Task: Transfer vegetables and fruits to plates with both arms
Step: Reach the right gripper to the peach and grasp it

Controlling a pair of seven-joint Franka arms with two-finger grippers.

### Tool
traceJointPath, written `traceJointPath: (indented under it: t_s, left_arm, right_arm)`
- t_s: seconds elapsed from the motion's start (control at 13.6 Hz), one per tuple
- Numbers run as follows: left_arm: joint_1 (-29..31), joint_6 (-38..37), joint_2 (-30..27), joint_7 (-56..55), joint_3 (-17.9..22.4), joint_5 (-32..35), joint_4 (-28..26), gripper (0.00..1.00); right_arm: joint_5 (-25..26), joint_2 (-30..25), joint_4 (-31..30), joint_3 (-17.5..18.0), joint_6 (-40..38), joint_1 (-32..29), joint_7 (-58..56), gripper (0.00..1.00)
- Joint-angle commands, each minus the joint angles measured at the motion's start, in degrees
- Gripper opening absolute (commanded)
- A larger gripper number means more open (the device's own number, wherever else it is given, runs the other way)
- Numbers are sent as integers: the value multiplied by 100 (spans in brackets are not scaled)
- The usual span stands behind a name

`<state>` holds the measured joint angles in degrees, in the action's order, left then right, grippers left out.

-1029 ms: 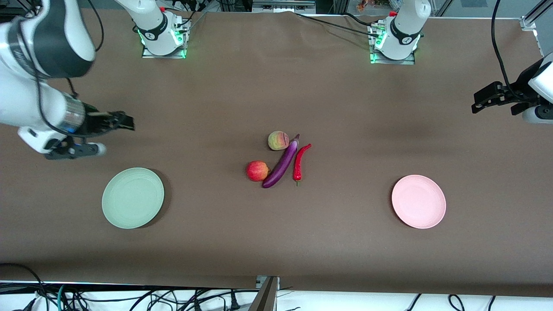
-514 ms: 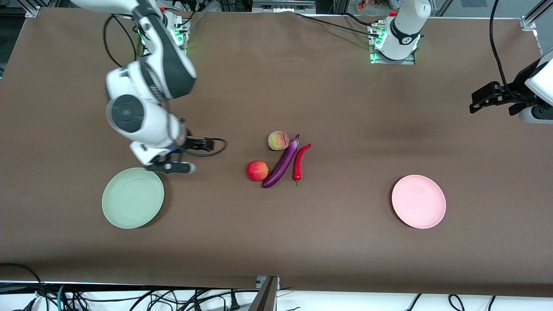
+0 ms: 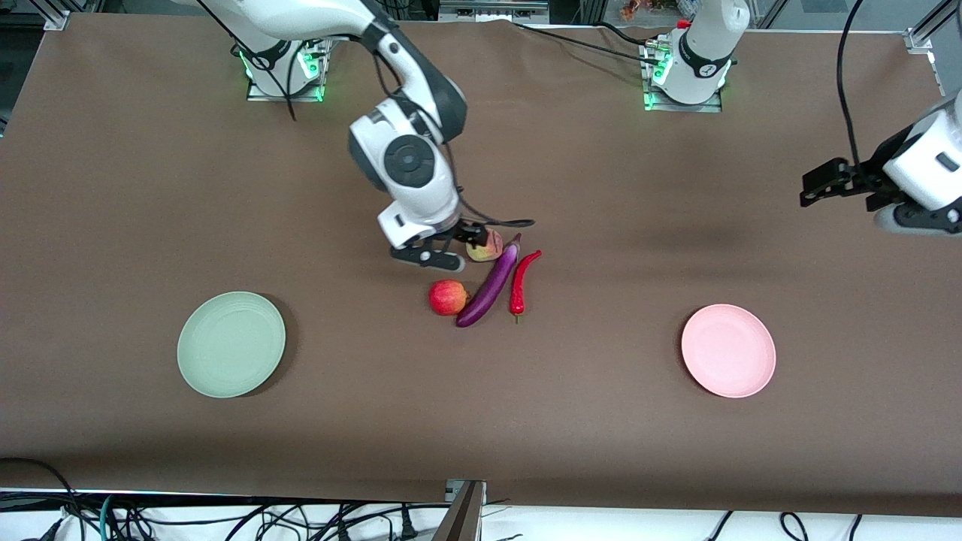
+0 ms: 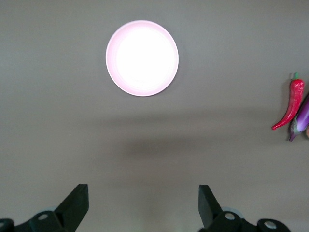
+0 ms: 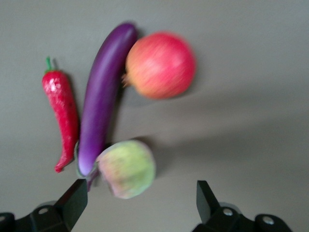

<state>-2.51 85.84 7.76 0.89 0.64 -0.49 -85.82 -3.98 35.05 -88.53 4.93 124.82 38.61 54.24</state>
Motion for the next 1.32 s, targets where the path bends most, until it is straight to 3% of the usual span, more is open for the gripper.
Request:
traceJointPath:
  t_s: [0.0, 0.29, 0.59, 0.81, 1.18, 1.25]
  left_arm:
    - [-48, -93, 452, 52, 33, -56, 117, 100]
    - [-310, -102, 560, -158, -63, -126, 197, 100]
    - [-785, 107, 1138, -1475, -90, -906, 232, 100]
    - [-952, 1221, 1753, -1644, -99, -1303, 232, 100]
    - [-1620, 2321, 2466, -1819, -99, -1515, 232, 100]
    - [-1795, 2532, 2606, -2107, -99, -1550, 232, 100]
  right_arm:
    - [-42, 221, 46, -71, 279, 216, 245, 100]
    - [20, 529, 29, -98, 411, 471, 280, 100]
    - [37, 696, 29, -97, 499, 472, 271, 100]
    - [46, 784, 29, -98, 508, 480, 254, 100]
    - [46, 942, 28, -98, 728, 577, 262, 99]
    - [46, 942, 29, -98, 728, 577, 262, 90]
